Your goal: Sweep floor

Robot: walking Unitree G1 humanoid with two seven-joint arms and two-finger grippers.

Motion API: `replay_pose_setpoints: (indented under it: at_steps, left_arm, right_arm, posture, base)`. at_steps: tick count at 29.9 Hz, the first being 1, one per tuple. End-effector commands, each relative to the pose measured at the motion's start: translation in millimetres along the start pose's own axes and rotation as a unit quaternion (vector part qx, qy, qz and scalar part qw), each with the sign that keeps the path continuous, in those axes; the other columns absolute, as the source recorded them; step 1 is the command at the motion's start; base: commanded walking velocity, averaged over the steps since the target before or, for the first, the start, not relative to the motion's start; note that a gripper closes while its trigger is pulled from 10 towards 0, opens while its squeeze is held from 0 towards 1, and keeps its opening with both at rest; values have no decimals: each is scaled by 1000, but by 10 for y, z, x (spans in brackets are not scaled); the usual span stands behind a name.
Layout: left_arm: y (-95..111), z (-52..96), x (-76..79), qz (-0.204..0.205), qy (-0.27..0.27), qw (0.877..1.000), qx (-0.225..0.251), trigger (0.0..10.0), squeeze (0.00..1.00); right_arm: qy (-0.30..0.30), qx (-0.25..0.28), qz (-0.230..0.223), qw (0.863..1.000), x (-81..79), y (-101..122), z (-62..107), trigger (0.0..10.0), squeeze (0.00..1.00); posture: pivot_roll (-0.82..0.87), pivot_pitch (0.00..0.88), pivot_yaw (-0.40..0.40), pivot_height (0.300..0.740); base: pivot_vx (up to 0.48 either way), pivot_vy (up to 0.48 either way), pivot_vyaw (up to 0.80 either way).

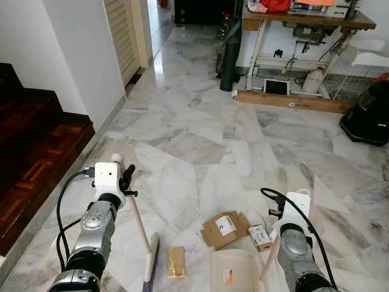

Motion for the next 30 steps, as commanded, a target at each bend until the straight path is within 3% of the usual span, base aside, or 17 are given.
replay_pose_setpoints:
  at_steps: [1,8,16,19,26,30]
  left_arm:
    - [90,-53,33,-3,-16,1000,10,10000,0]
    - [70,-47,102,12,-51,999,1,10000,0]
    - [179,-79,262,106,-119,987,7,10000,0]
    - [306,-123,252,158,-116,980,27,10000,0]
    - [485,-172,195,227,-107,966,56,10000,0]
    - [561,-175,106,212,-86,971,73,10000,0]
  right_arm:
    - [-3,-29,3,1000,0,-117,26,10000,0]
    - [-3,-29,4,1000,-1,-107,20,10000,0]
    - [-1,-24,3,1000,-33,-59,0,10000,0]
    - [-2,-19,1,1000,-38,-19,-17,10000,0]
    - [-3,-16,0,1000,-50,18,-33,10000,0]
    - [-3,-15,0,1000,-50,23,-36,10000,0]
  posture:
    - [-26,0,-13,740]
    - [-22,0,-15,740]
    - [-16,0,-12,740]
    - [-16,0,-10,740]
    - [-17,0,-7,740]
    - [-16,0,-7,740]
  base:
    - [0,0,0]
    - [0,0,0]
    - [0,0,0]
    - [0,0,0]
    - [0,0,0]
    - [0,0,0]
Point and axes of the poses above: a point about 5 cm out from each wrist's last joint towards the gripper, its own z axis pointing back from the gripper into the wrist, its own y axis along the axis of the wrist's last joint, x = y × z, the point moved 3 cm from there along -z, pointing out of the wrist towards the gripper, and after that the axes turned 7 degrees about -z, right-handed, at the moved point
